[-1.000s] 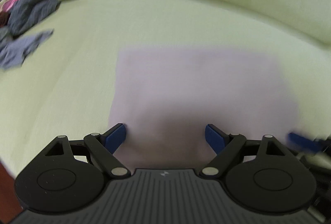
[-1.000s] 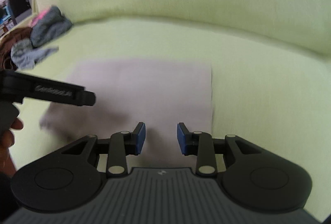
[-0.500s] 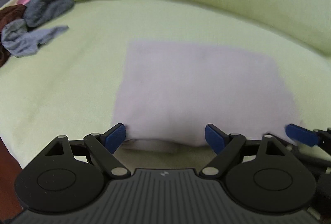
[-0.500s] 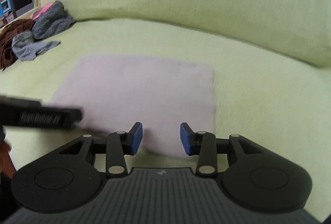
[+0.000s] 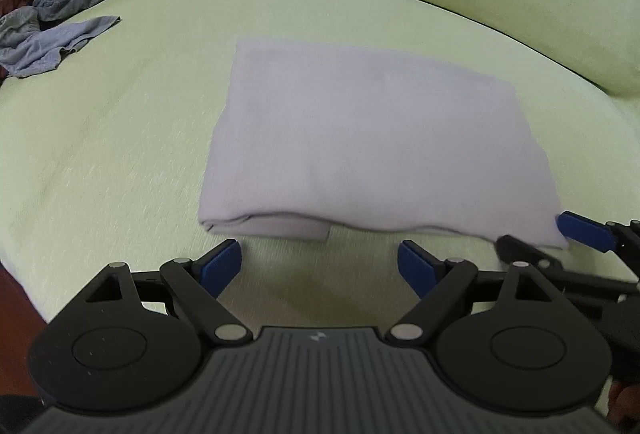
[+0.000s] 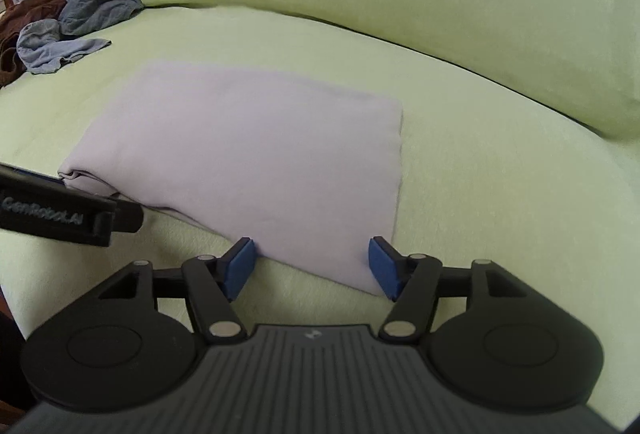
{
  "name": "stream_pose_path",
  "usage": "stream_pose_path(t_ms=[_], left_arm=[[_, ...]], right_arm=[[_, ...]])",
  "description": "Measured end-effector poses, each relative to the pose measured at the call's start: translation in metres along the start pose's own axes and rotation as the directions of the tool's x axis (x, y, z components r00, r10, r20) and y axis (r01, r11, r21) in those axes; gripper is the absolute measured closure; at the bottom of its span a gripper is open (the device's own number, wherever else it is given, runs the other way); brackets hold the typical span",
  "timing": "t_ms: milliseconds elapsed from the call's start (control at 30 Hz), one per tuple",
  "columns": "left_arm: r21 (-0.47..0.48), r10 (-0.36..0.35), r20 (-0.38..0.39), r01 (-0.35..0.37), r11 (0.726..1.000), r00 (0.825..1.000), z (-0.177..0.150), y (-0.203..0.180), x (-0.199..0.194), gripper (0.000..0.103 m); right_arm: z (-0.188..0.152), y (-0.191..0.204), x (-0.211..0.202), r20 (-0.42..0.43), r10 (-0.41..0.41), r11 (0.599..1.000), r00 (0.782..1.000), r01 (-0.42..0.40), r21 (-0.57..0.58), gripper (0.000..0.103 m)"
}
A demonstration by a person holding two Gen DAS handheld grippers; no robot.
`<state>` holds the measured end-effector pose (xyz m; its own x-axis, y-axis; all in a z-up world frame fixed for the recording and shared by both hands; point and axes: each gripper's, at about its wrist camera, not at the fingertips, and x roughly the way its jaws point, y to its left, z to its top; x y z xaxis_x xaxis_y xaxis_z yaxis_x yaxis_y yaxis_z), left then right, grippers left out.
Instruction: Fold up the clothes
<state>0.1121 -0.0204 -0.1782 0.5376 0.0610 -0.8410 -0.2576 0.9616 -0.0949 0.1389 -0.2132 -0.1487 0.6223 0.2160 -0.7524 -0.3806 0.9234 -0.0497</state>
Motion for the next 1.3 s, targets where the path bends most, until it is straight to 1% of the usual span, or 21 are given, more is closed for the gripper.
stream_pose_path(t_ms=[67, 100, 167, 233, 333, 433, 700, 767, 867, 933, 1000, 1133, 1200, 1300], left_arm=[[0.003, -0.007, 0.003, 0.007, 1.000, 1.000, 0.000, 0.003, -0.008, 0.016], [0.004, -0.013, 0.006, 0.013, 1.000, 1.000, 0.000, 0.005, -0.015, 0.016], [0.000, -0.025, 0.019, 0.025, 1.000, 1.000, -0.002, 0.010, -0.027, 0.016], [-0.009, -0.025, 0.032, 0.026, 1.000, 0.999, -0.004, 0.015, -0.040, 0.015], [-0.011, -0.025, 0.054, 0.026, 1.000, 0.998, -0.007, 0.020, -0.059, 0.015], [-0.013, 0.000, 0.084, 0.001, 1.000, 0.996, -0.012, 0.022, -0.080, 0.014], [-0.038, 0.043, 0.140, -0.038, 0.999, 0.989, -0.018, 0.029, -0.124, 0.012], [-0.035, 0.052, 0.144, -0.048, 0.998, 0.988, -0.019, 0.030, -0.130, 0.012], [-0.022, 0.067, 0.158, -0.065, 0.998, 0.985, -0.022, 0.032, -0.140, 0.012], [-0.012, 0.072, 0.174, -0.071, 0.997, 0.982, -0.025, 0.033, -0.147, 0.011], [-0.006, 0.072, 0.189, -0.072, 0.997, 0.979, -0.027, 0.035, -0.154, 0.011], [-0.007, 0.055, 0.215, -0.055, 0.998, 0.975, -0.028, 0.037, -0.168, 0.008], [-0.011, 0.039, 0.229, -0.037, 0.999, 0.973, -0.027, 0.037, -0.174, 0.008], [0.010, 0.024, 0.255, -0.028, 1.000, 0.967, -0.026, 0.033, -0.182, 0.008]], right_arm=[[0.002, -0.002, -0.006, -0.015, 0.001, 0.999, 1.000, 0.000, 0.035, 0.028], [0.002, -0.001, -0.011, -0.024, 0.000, 0.999, 1.000, 0.002, 0.051, 0.025], [0.001, -0.001, -0.018, -0.037, -0.006, 0.998, 0.999, 0.009, 0.069, 0.011], [0.001, 0.002, -0.027, -0.041, -0.005, 0.996, 0.999, 0.009, 0.093, 0.003], [0.006, 0.007, -0.040, -0.042, -0.006, 0.992, 0.999, 0.011, 0.127, 0.002], [0.014, 0.012, -0.050, -0.051, -0.023, 0.985, 0.998, 0.032, 0.167, 0.002], [0.019, 0.013, -0.083, -0.017, -0.027, 0.966, 0.999, 0.031, 0.256, 0.002], [0.019, 0.013, -0.091, -0.016, -0.029, 0.965, 0.999, 0.032, 0.262, 0.002], [0.017, 0.015, -0.104, 0.005, -0.038, 0.971, 0.999, 0.035, 0.238, 0.002], [0.011, 0.018, -0.116, 0.043, -0.053, 0.976, 0.998, 0.043, 0.214, 0.002], [0.004, 0.017, -0.127, 0.069, -0.054, 0.973, 0.996, 0.037, 0.227, 0.002], [-0.008, 0.014, -0.141, 0.077, -0.038, 0.954, 0.996, 0.013, 0.299, 0.002], [-0.010, 0.015, -0.143, 0.071, -0.043, 0.954, 0.997, 0.020, 0.299, 0.002], [-0.012, 0.018, -0.145, 0.063, -0.054, 0.957, 0.997, 0.034, 0.287, 0.002]])
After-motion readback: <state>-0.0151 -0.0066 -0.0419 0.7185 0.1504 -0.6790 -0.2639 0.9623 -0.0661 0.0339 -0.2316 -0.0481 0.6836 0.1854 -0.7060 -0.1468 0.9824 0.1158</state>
